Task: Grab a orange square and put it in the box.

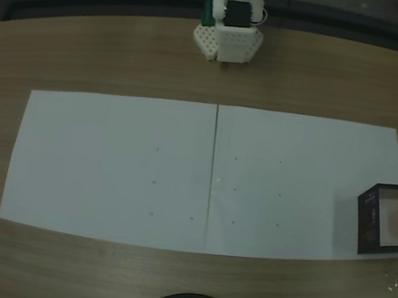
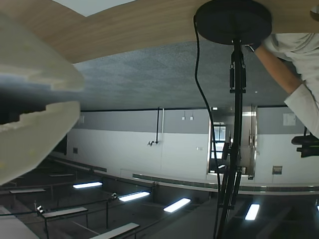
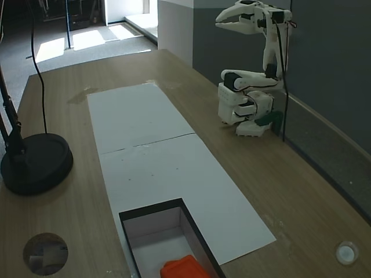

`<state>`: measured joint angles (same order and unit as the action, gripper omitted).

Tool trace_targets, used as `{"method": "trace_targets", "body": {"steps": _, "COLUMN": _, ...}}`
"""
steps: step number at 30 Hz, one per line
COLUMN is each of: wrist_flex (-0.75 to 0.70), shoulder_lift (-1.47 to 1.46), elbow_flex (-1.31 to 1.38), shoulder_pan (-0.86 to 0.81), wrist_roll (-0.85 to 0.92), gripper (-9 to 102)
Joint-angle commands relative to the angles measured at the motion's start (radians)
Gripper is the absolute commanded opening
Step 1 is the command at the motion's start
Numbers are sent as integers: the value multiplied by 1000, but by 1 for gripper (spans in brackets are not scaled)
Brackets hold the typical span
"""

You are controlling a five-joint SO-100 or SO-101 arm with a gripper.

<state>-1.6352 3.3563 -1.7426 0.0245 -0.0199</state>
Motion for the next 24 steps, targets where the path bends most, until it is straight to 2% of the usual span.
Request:
{"method": "trace_targets", "body": {"steps": 1, "wrist_flex": 48, "shoulder_lift": 12, "elbow_flex": 3, "shoulder_pan": -3, "wrist_roll": 6, "gripper": 0}}
{"method": "trace_targets", "body": {"steps": 6, "wrist_flex": 170, "shoulder_lift": 91, "elbow_flex": -86, "shoulder_pan": -5, "wrist_roll": 6, "gripper": 0}}
{"method": "trace_targets", "body": {"steps": 14, "wrist_flex": 189, "shoulder_lift": 117, "elbow_flex": -141, "shoulder_pan": -6, "wrist_roll": 6, "gripper": 0}}
{"method": "trace_targets", "body": {"steps": 17, "wrist_flex": 241, "shoulder_lift": 121, "elbow_flex": -235, "shoulder_pan": -5, "wrist_roll": 6, "gripper": 0}}
{"method": "trace_targets", "body": {"steps": 20, "wrist_flex": 337, "shoulder_lift": 121, "elbow_flex": -394, "shoulder_pan": -5, "wrist_roll": 6, "gripper": 0}}
{"method": "trace_targets", "body": {"steps": 24, "wrist_flex": 540, "shoulder_lift": 121, "elbow_flex": -635, "shoulder_pan": -6, "wrist_roll": 6, "gripper": 0}}
